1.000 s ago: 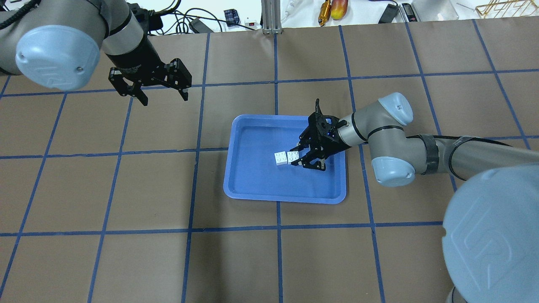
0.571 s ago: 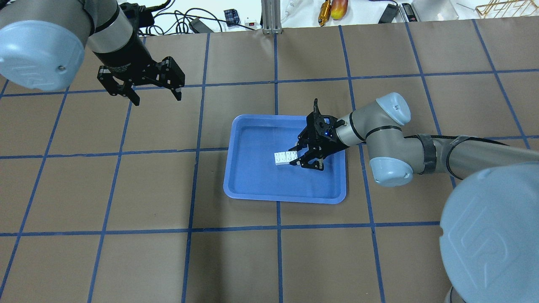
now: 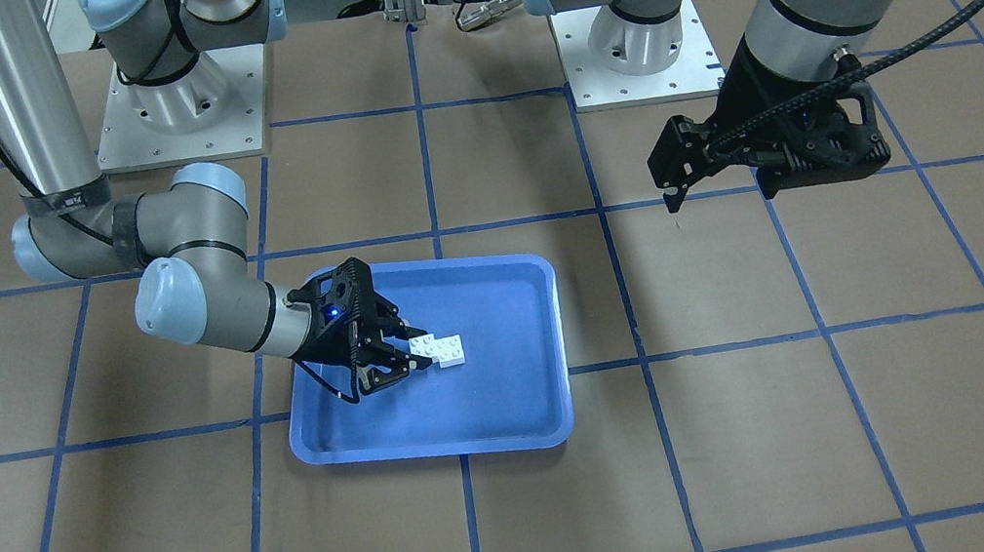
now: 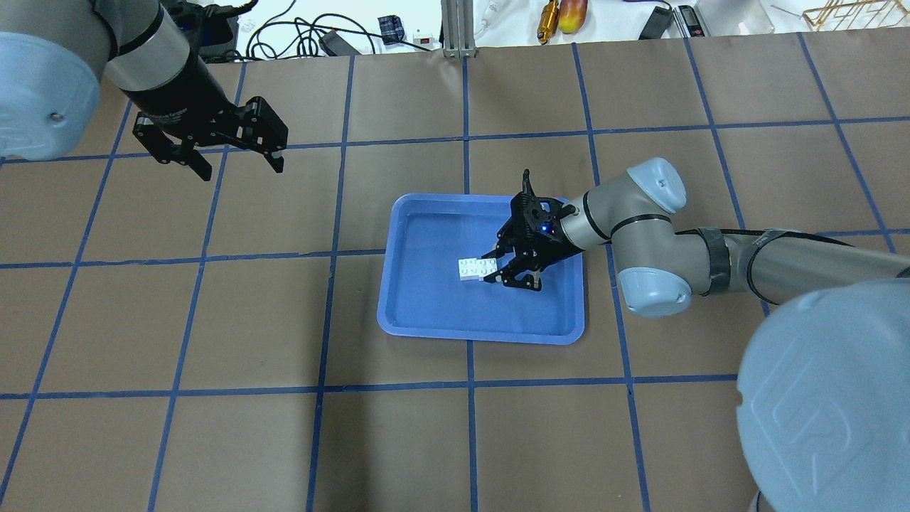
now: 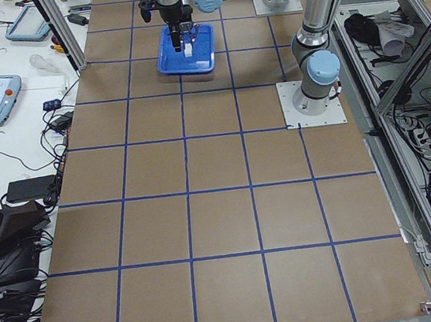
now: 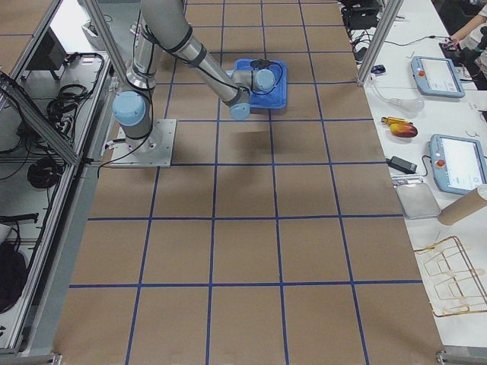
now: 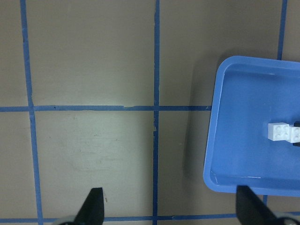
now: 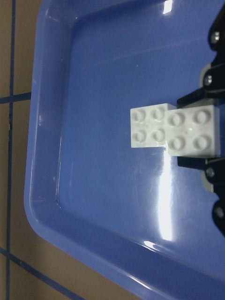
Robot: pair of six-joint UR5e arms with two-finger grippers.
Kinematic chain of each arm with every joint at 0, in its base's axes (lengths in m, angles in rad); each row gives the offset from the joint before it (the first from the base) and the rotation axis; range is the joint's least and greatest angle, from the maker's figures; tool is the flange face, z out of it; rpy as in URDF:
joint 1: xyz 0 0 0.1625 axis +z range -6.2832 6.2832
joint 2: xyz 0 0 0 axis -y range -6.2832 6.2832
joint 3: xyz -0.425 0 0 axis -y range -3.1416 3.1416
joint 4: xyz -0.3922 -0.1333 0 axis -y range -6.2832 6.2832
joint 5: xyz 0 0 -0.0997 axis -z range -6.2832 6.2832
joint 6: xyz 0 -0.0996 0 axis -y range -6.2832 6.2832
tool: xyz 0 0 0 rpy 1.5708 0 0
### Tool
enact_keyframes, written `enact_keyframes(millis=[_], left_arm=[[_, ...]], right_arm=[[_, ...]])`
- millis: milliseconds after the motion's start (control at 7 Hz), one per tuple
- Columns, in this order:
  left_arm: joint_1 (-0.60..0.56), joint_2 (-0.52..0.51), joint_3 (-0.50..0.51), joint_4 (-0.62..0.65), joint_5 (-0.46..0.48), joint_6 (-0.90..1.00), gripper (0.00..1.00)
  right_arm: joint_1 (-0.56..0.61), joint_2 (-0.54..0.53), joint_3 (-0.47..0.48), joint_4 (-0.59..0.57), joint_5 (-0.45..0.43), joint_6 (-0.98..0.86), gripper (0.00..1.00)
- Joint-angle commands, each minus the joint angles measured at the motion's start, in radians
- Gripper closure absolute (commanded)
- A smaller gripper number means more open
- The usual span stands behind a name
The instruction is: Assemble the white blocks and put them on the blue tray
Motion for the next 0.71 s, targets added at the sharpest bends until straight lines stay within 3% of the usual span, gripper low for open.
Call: enact_keyframes(millis=[0,571], left_arm=[[0.001,0.001,-0.001,-0.002,-0.006,0.001,0.00],[-0.004,0.001,-0.001,-0.016,-0.007,0.002,0.00]], right_arm=[[0.001,0.003,-0.001,0.000,-0.001,0.000,1.00],[0.001,0.020,-0.001,-0.015,0.000,0.000,1.00]])
